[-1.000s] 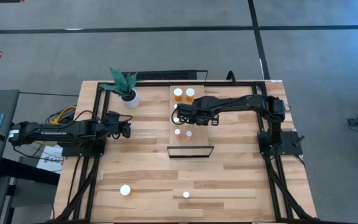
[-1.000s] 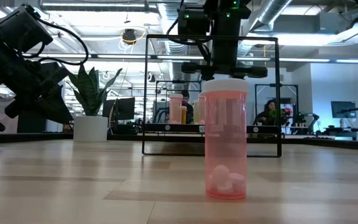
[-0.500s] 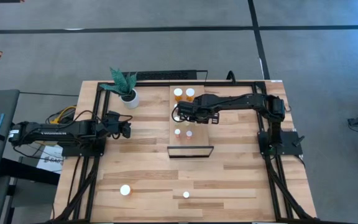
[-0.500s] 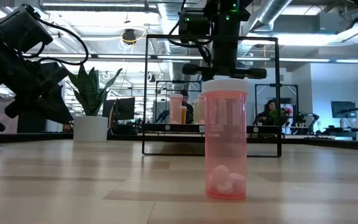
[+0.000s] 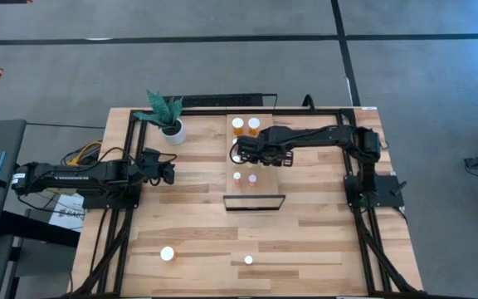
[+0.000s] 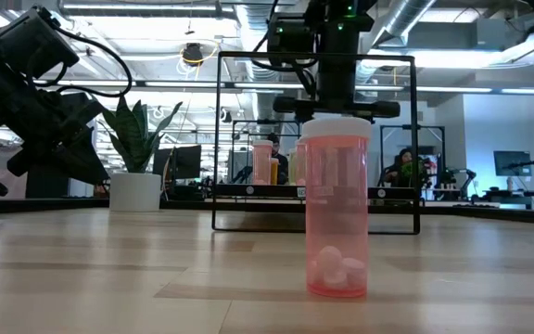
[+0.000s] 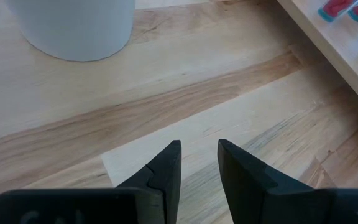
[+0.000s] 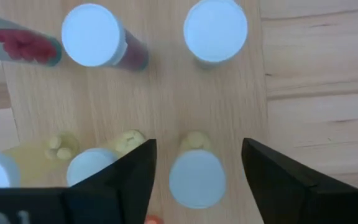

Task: Pick and place medicine bottles onto shelf by color
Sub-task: Put the pink pill bottle on the shelf aligned with the other pink pill bottles

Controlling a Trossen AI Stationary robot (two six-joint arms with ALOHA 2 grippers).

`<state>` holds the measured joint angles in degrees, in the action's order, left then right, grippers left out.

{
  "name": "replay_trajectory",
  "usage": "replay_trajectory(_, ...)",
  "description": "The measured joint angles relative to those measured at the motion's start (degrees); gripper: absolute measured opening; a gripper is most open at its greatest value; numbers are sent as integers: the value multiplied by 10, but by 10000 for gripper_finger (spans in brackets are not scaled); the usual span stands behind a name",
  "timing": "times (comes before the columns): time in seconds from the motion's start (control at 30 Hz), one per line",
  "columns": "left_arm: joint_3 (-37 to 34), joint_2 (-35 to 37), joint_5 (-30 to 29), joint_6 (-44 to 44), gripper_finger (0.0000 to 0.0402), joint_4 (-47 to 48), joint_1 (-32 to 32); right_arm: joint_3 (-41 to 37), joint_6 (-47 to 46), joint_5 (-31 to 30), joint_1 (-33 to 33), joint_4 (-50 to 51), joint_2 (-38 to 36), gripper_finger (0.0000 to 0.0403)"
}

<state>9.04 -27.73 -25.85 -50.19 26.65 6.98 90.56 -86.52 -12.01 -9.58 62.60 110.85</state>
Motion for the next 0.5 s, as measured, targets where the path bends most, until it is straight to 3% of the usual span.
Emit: replay_trajectory(0.5,0,0,0,0,91,0,0,3,0,9,33,33,-41,272)
